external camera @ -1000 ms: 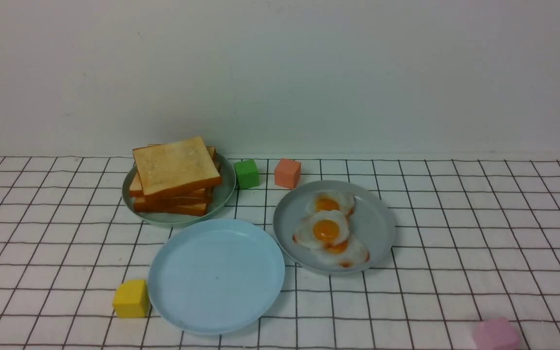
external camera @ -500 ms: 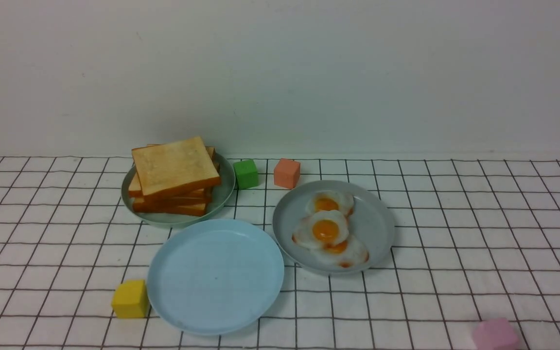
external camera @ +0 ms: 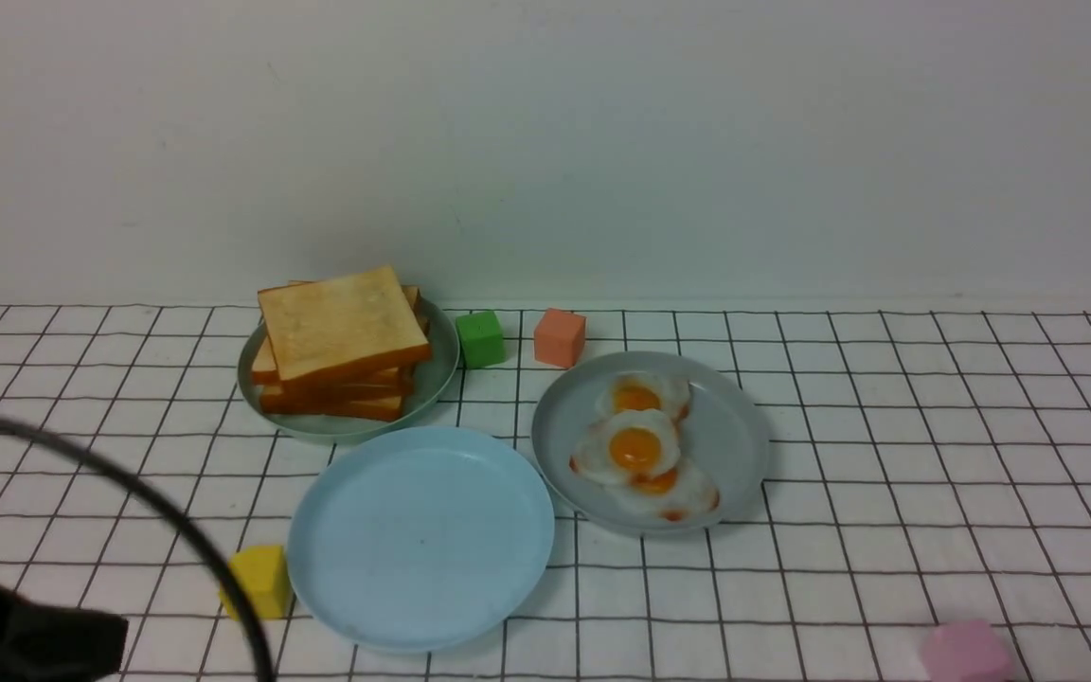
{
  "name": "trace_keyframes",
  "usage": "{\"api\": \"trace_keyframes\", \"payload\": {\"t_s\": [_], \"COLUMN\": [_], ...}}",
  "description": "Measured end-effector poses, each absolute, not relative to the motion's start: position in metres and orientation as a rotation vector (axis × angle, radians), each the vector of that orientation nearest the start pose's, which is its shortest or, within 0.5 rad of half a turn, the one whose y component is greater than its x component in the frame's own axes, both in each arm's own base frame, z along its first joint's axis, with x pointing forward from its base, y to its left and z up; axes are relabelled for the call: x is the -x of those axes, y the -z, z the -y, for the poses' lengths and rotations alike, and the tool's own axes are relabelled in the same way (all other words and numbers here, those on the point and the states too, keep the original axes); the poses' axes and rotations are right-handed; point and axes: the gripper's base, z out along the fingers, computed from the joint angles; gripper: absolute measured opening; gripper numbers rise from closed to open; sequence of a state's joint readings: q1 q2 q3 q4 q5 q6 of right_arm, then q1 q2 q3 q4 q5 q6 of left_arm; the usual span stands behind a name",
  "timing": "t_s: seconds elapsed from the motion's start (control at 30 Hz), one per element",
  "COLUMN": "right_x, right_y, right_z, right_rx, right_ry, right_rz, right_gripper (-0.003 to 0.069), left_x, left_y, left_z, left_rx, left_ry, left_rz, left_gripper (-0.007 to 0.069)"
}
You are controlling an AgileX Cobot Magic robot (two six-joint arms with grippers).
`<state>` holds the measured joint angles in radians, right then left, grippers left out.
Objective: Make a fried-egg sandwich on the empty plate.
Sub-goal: Use the left arm to grab a slice of bread
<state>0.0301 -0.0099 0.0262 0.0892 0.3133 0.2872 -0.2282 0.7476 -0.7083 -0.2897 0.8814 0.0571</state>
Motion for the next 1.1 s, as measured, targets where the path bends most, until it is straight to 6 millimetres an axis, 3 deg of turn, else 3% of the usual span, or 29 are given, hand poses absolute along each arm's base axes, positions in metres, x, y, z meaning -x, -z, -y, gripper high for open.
{"api": "trace_keyframes", "payload": {"t_s": [0.2, 0.33, 0.4, 0.43, 0.47, 0.53, 0.67, 0.77, 0.97, 1.1], "right_x": [-0.056, -0.054, -0.048, -0.047, -0.044, -0.043, -0.055, -0.071, -0.086, -0.083], "right_y": [-0.193, -0.208, -0.231, -0.231, -0.254, -0.28, -0.323, -0.346, -0.377, -0.386], "right_z": [-0.005, -0.008, -0.012, -0.014, -0.017, -0.023, -0.029, -0.035, -0.05, -0.062], "right_rx": [-0.437, -0.459, -0.397, -0.383, -0.309, -0.189, 0.042, 0.196, 0.466, 0.682], "right_ry": [-0.515, -0.588, -0.591, -0.59, -0.57, -0.525, -0.447, -0.44, -0.536, -0.581], "right_rz": [-1.601, -1.567, -1.615, -1.659, -1.728, -1.857, -2.083, -2.224, -2.187, -2.111], "right_gripper": [0.0241, 0.0212, 0.016, 0.0145, 0.0083, 0.001, -0.001, -0.001, -0.0007, -0.0006], "left_x": [-0.163, -0.187, -0.19, -0.191, -0.19, -0.19, -0.201, -0.223, -0.281, -0.345], "left_y": [-0.314, -0.298, -0.294, -0.293, -0.293, -0.293, -0.292, -0.295, -0.294, -0.27], "left_z": [0.064, 0.076, 0.081, 0.081, 0.087, 0.094, 0.106, 0.112, 0.122, 0.12], "left_rx": [-0.177, -0.301, -0.333, -0.333, -0.395, -0.476, -0.544, -0.572, -0.7, -0.738], "left_ry": [0.535, 0.578, 0.616, 0.619, 0.625, 0.613, 0.579, 0.528, 0.335, 0.239], "left_rz": [-2.369, -2.388, -2.398, -2.399, -2.386, -2.366, -2.35, -2.36, -2.371, -2.484], "left_gripper": [-0.0013, -0.0013, -0.0013, -0.0013, -0.0013, -0.0013, -0.0013, -0.0013, -0.0013, -0.0013]}}
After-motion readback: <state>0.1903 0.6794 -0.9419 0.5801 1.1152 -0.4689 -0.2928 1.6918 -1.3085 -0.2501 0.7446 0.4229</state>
